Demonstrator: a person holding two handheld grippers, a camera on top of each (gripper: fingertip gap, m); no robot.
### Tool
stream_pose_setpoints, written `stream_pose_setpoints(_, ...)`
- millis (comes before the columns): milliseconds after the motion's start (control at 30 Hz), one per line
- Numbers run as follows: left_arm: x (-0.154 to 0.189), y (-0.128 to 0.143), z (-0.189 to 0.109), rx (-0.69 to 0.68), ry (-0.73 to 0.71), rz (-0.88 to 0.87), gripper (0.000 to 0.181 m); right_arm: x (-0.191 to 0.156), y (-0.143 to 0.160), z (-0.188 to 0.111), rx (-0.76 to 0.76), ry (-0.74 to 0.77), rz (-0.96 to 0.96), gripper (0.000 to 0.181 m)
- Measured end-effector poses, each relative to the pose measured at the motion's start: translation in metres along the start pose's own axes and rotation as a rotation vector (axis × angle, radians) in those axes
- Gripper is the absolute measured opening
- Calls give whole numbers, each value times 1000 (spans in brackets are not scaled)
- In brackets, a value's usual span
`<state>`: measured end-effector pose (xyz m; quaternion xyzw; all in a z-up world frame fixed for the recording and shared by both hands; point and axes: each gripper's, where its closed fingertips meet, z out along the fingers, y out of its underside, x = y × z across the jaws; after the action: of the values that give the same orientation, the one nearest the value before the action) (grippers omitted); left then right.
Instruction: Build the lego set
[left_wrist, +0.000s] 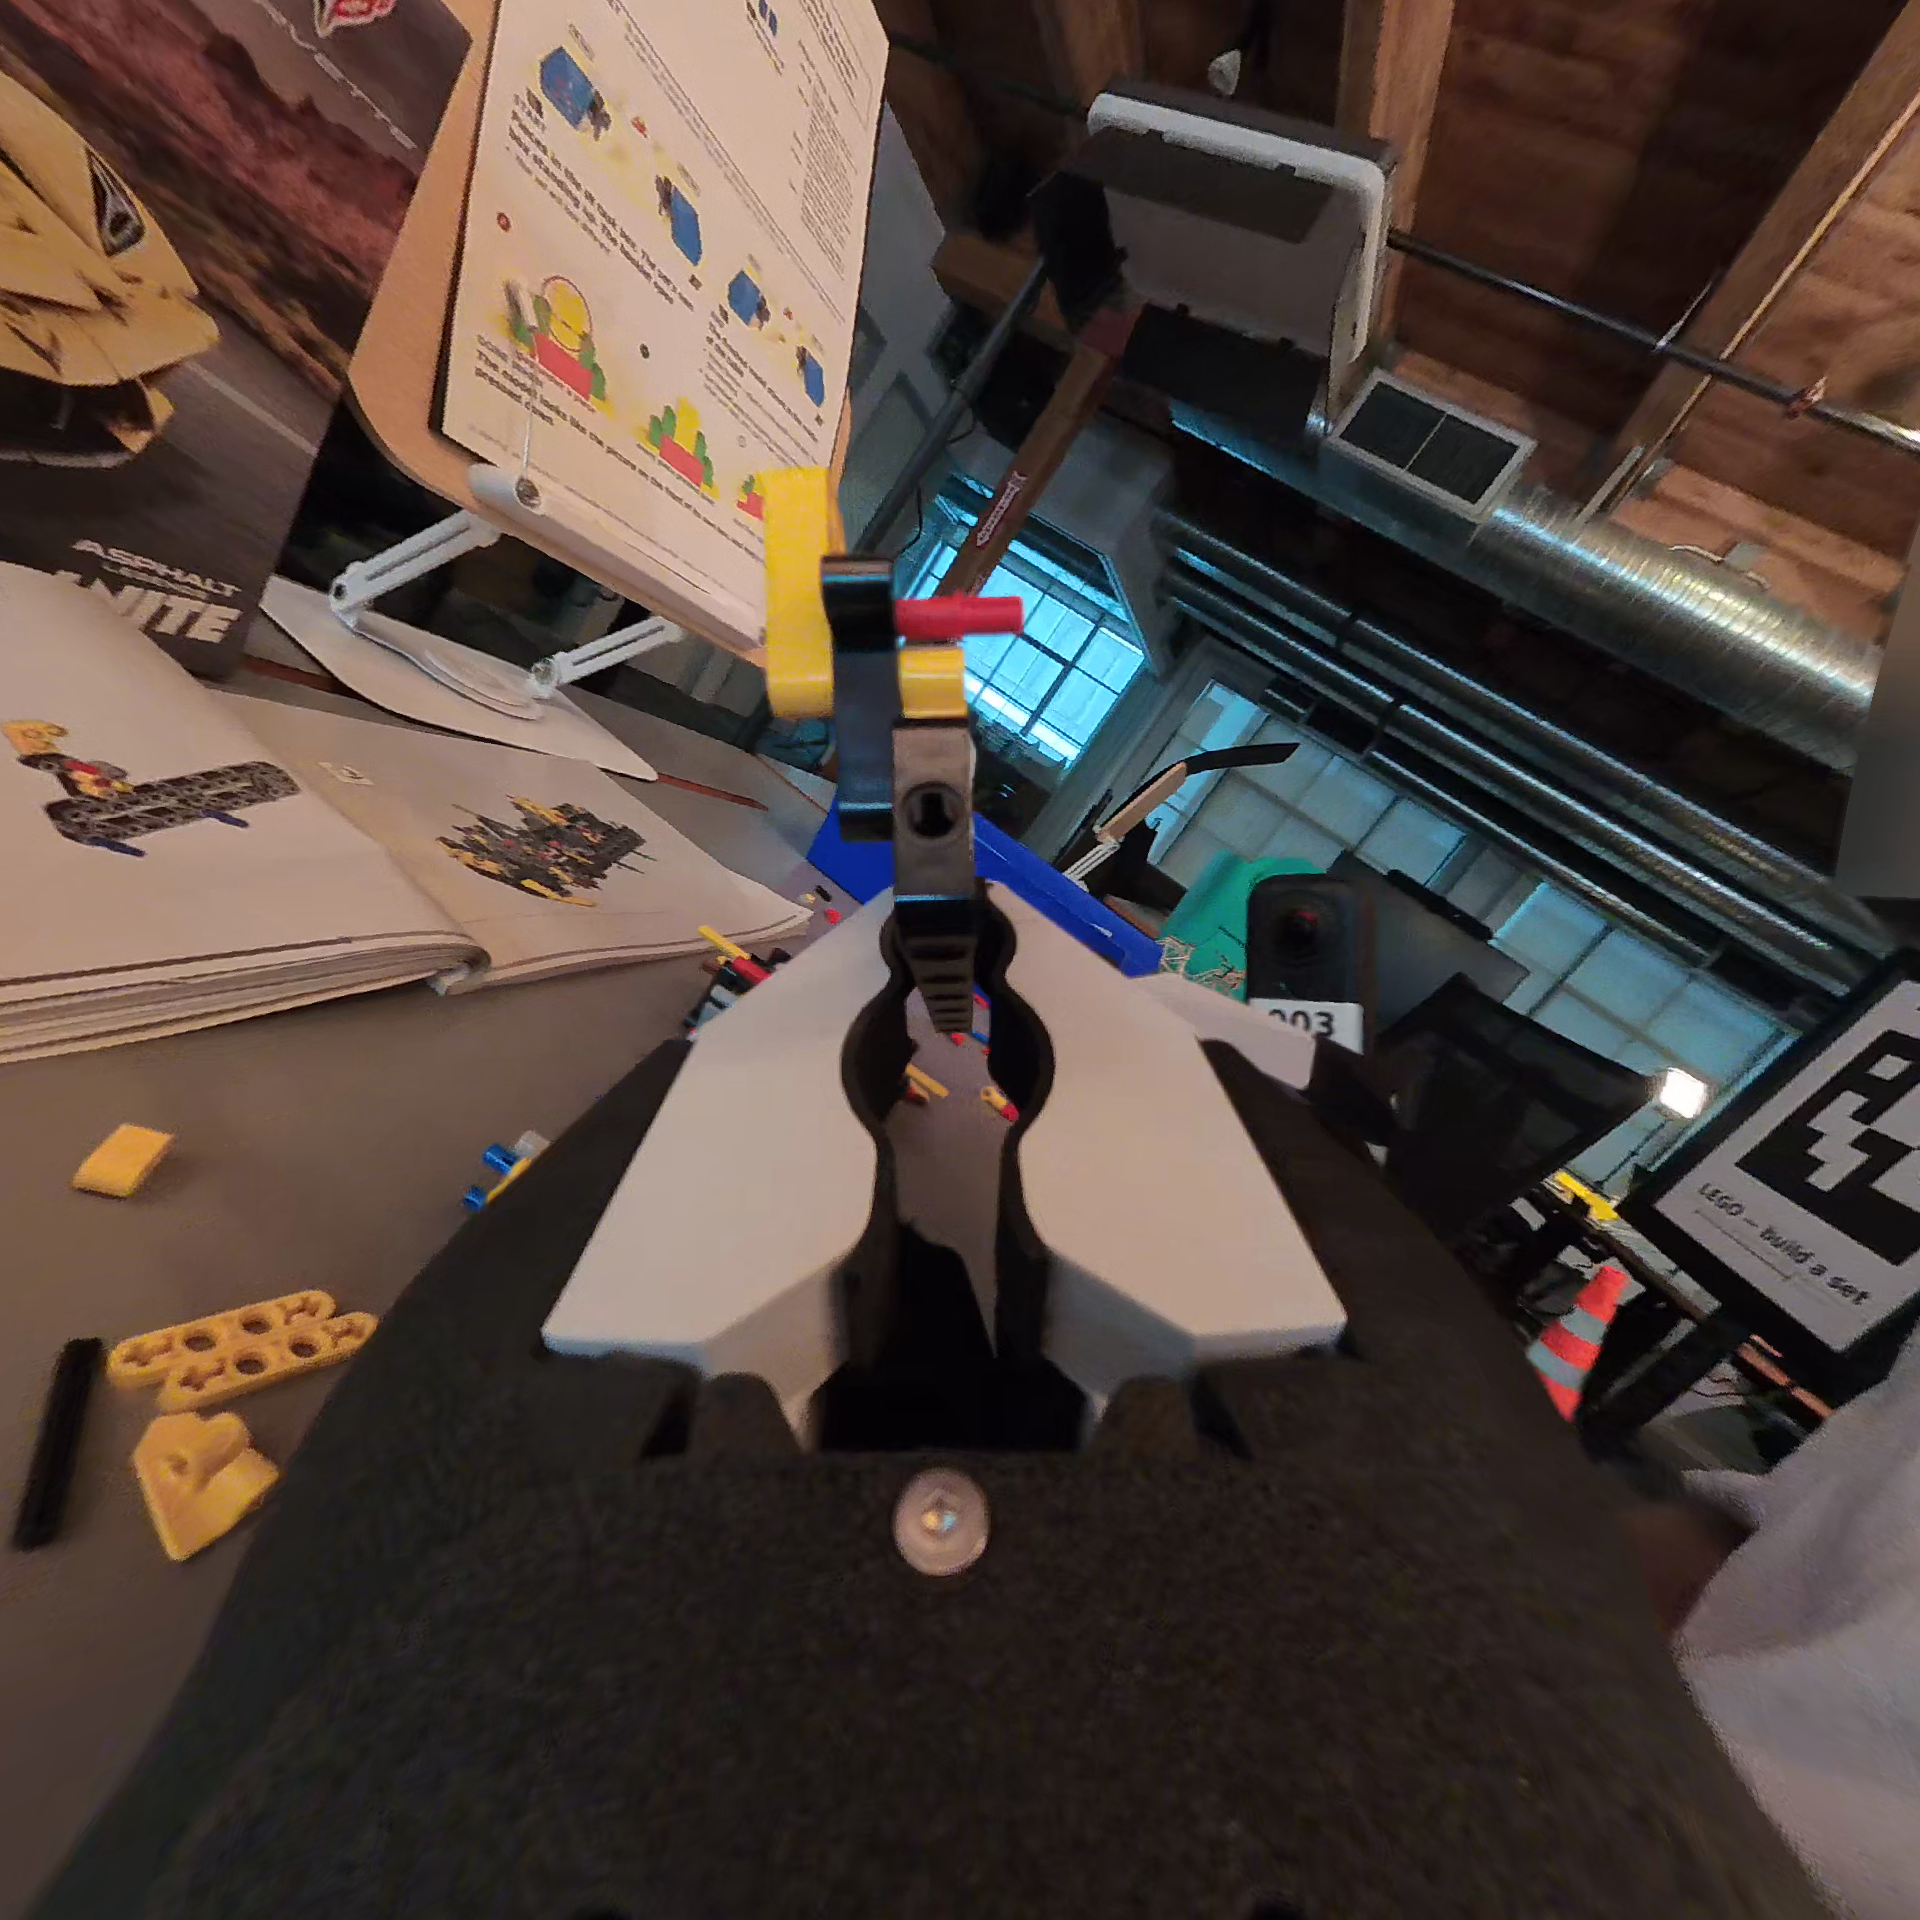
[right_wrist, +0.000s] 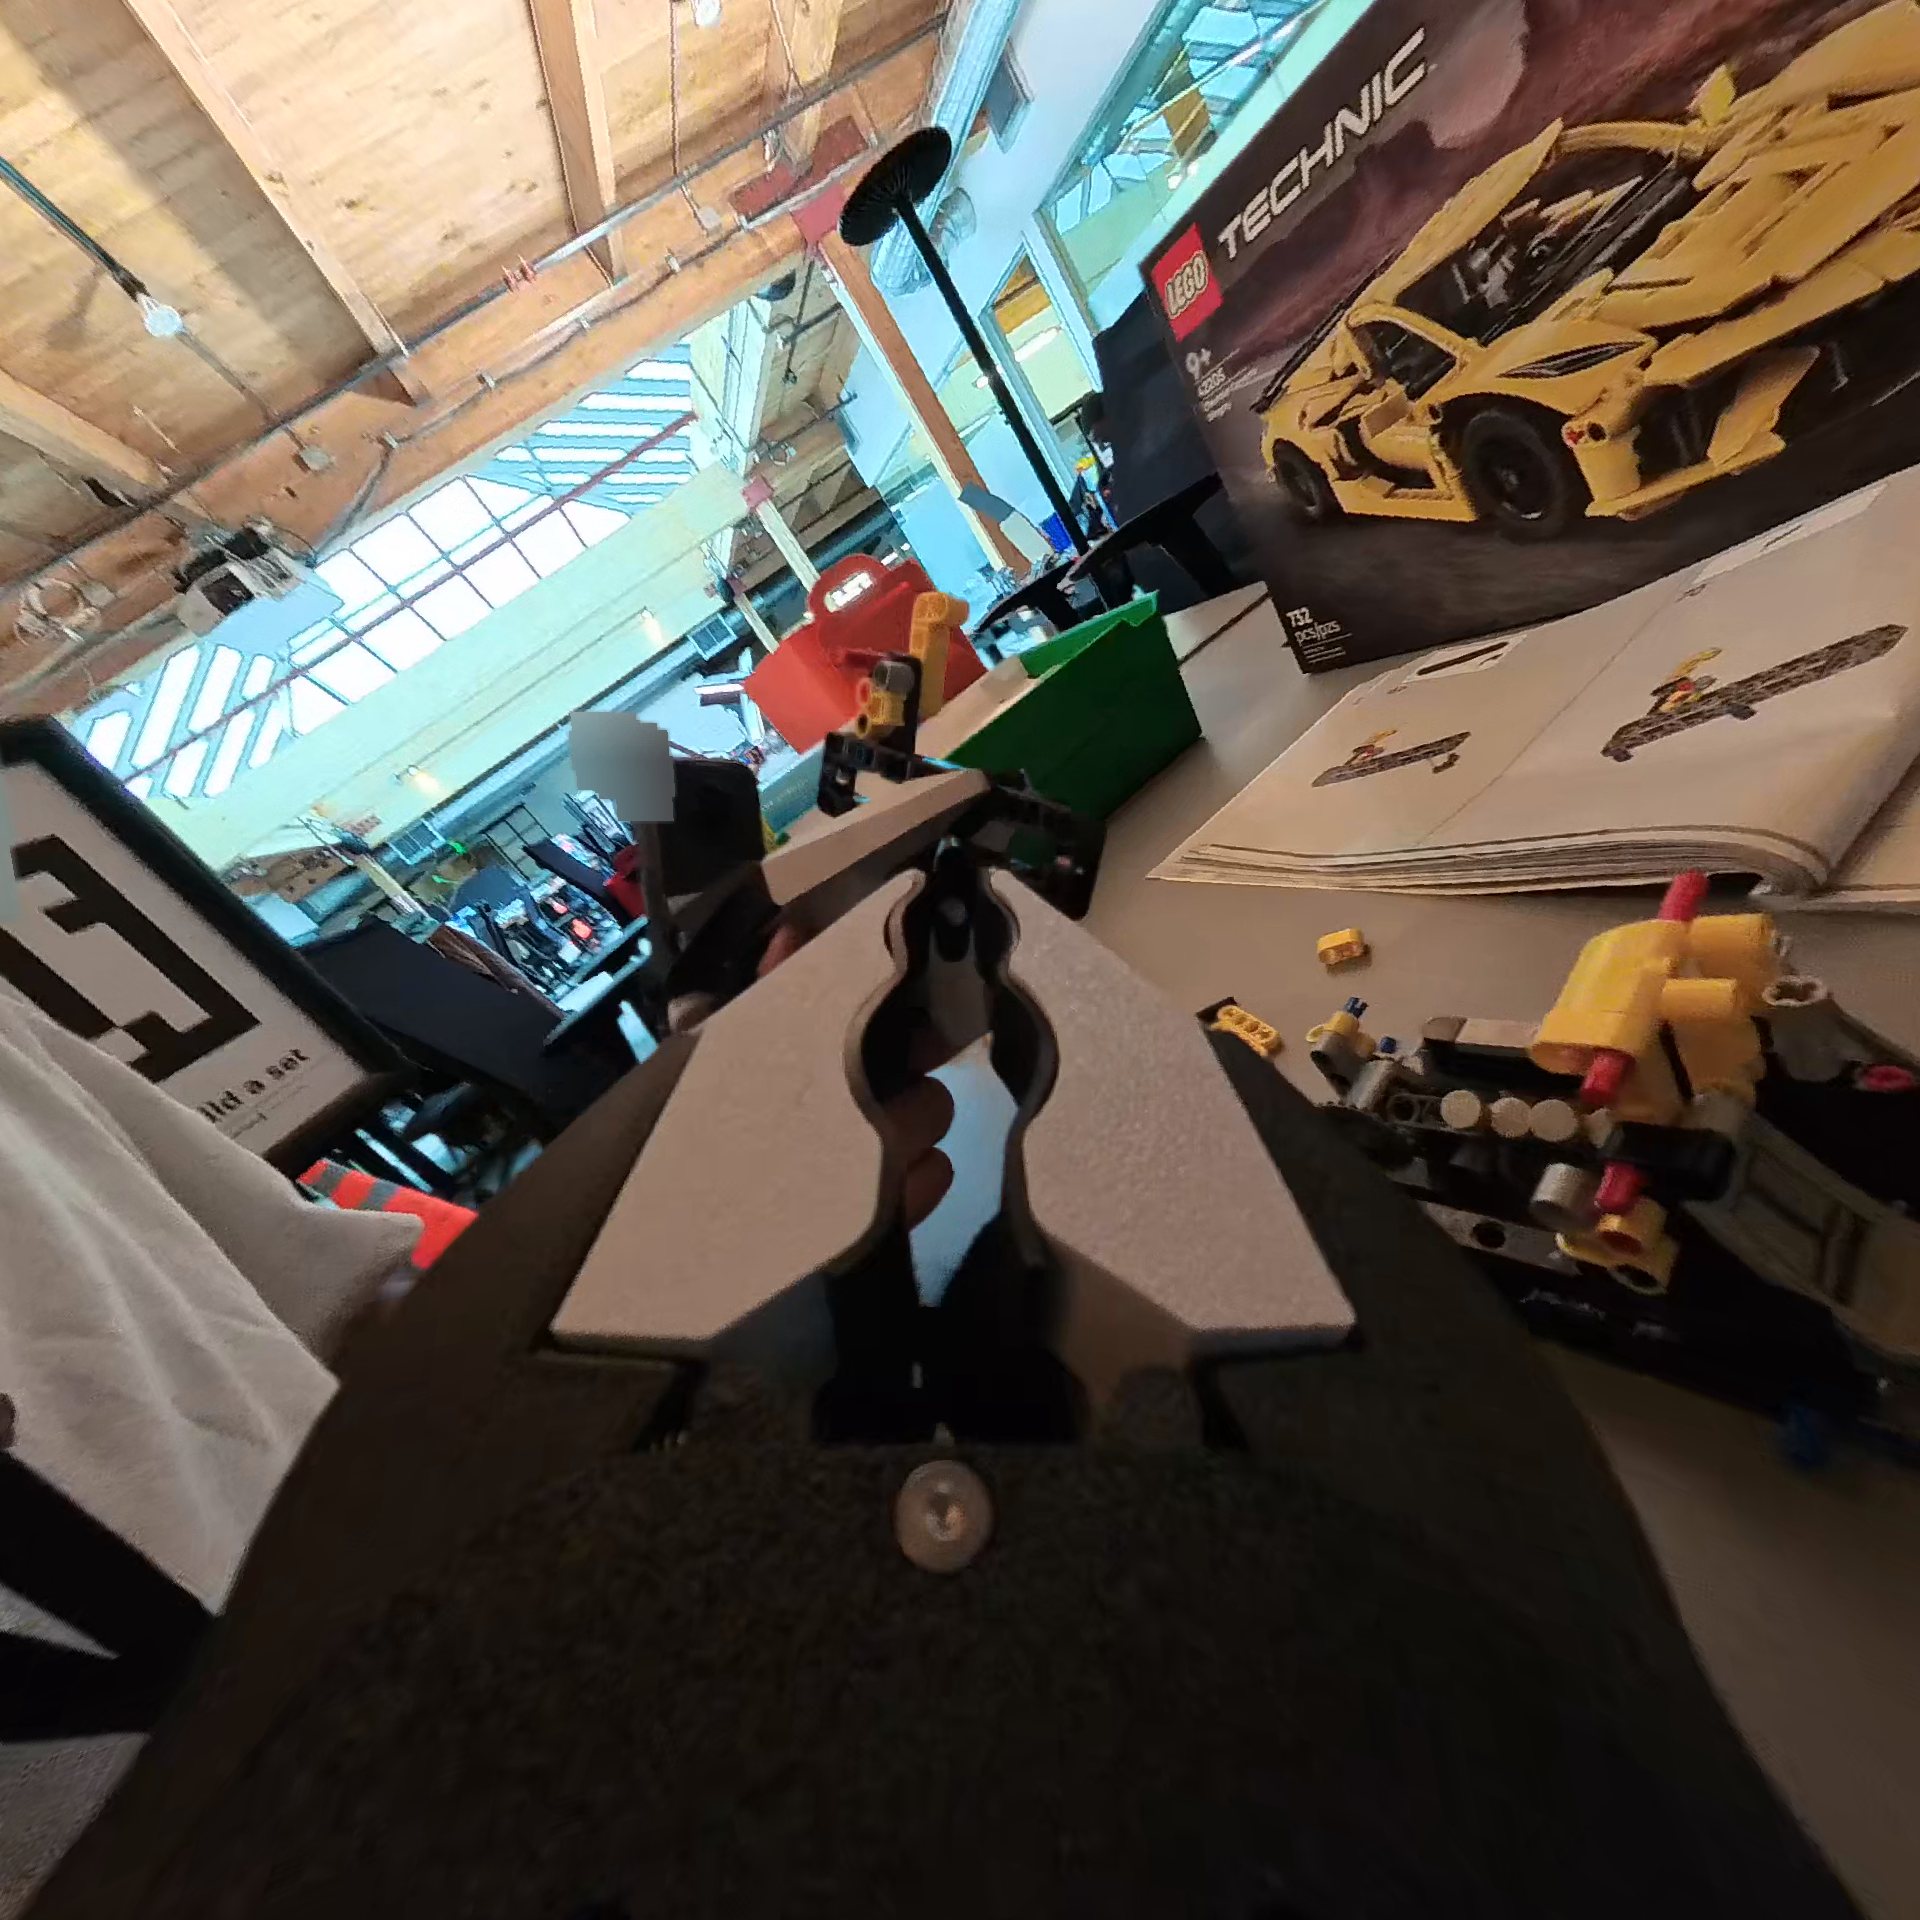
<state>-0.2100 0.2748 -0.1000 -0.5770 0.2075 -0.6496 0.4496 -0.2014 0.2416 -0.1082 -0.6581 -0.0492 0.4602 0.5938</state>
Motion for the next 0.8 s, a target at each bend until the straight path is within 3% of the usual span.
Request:
stream_pose_setpoints(200, -4, -5, -3, 38, -41, 10, 8, -8, 6, 15, -38, 88, -109, 5)
stream_pose_setpoints(400, -2, -7, -3, 52, -89, 89, 8, -3, -17, 23, -32, 271, 76, 6)
stream_pose_setpoints(567, 2, -6, -1, 52, -119, 161, 8, 11, -14, 24, -104, 396, -15, 6)
stream_pose_setpoints(800, -1, -5, -1, 59, -182, 211, 8, 17, 3, 25, -138, 389, 9, 6)
